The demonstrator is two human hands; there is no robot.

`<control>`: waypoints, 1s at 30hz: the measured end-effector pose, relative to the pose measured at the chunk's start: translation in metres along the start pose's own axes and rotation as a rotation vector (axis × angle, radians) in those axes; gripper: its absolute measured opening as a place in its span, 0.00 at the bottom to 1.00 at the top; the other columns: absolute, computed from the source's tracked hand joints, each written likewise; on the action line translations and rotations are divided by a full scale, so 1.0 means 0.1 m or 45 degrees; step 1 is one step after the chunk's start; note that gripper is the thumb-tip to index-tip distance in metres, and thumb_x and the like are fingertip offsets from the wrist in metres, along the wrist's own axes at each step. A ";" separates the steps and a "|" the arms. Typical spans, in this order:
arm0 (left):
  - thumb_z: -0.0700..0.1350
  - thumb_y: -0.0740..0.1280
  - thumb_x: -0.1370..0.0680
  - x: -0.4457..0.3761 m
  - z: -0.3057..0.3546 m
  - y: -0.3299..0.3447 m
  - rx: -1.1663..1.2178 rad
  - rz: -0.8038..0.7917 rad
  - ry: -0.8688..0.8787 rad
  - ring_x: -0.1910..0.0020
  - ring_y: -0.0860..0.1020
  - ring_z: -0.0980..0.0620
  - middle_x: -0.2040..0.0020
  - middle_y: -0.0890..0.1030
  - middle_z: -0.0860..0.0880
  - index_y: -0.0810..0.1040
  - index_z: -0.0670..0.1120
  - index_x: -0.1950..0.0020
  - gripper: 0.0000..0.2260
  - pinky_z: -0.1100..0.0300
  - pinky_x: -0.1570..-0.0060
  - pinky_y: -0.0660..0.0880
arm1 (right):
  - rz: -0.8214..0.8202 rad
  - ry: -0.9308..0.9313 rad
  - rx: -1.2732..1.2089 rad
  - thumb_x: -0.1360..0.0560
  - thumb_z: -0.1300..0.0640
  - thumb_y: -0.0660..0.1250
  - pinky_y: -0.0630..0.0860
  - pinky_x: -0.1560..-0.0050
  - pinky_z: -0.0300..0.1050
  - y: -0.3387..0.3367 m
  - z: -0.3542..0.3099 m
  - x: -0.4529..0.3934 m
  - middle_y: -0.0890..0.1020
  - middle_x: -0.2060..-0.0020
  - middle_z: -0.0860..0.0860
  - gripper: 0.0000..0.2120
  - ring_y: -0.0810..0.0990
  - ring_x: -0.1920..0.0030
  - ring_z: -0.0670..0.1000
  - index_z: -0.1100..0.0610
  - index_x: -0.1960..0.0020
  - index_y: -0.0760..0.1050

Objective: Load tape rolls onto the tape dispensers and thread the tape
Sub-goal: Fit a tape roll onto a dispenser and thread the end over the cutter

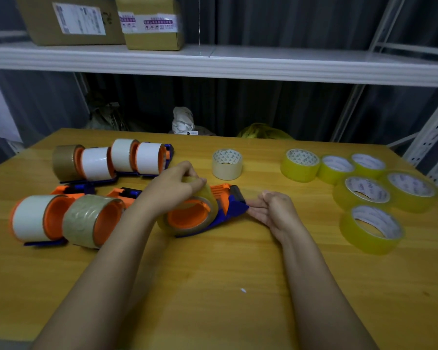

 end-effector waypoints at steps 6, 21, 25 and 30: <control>0.55 0.60 0.21 0.02 -0.01 0.01 -0.100 -0.039 0.013 0.52 0.75 0.52 0.48 0.76 0.52 0.72 0.55 0.43 0.09 0.49 0.52 0.77 | 0.018 -0.032 -0.066 0.17 0.58 0.56 0.79 0.71 0.40 0.00 -0.07 0.02 0.82 0.60 0.64 0.07 0.83 0.62 0.56 0.63 0.47 0.68; 0.45 0.63 0.20 -0.10 -0.33 -0.26 0.620 0.513 0.205 0.51 0.77 0.56 0.53 0.80 0.55 0.81 0.52 0.52 0.07 0.58 0.55 0.73 | 0.400 -0.384 0.076 0.21 0.55 0.66 0.72 0.72 0.32 -0.47 -0.30 -0.04 0.79 0.69 0.51 0.09 0.74 0.74 0.42 0.58 0.59 0.77; 0.44 0.63 0.20 -0.02 -0.39 -0.24 0.690 0.641 0.263 0.54 0.78 0.61 0.57 0.82 0.60 0.81 0.54 0.53 0.09 0.59 0.56 0.75 | 0.455 -0.627 0.109 0.22 0.55 0.67 0.73 0.63 0.35 -0.37 -0.47 0.07 0.80 0.67 0.48 0.08 0.75 0.69 0.42 0.53 0.60 0.79; 0.47 0.64 0.22 0.03 -0.32 -0.19 0.625 0.674 0.358 0.53 0.77 0.66 0.55 0.81 0.64 0.83 0.47 0.49 0.09 0.67 0.58 0.73 | 0.318 -0.770 0.130 0.22 0.57 0.66 0.75 0.60 0.33 -0.08 -0.60 0.20 0.82 0.62 0.45 0.05 0.78 0.63 0.38 0.52 0.53 0.80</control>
Point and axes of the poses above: each hand's wrist, its own x-axis away from the middle knuckle, its own y-axis out of the palm, z = x × y, the point moved 10 cm from there along -x, towards the middle knuckle
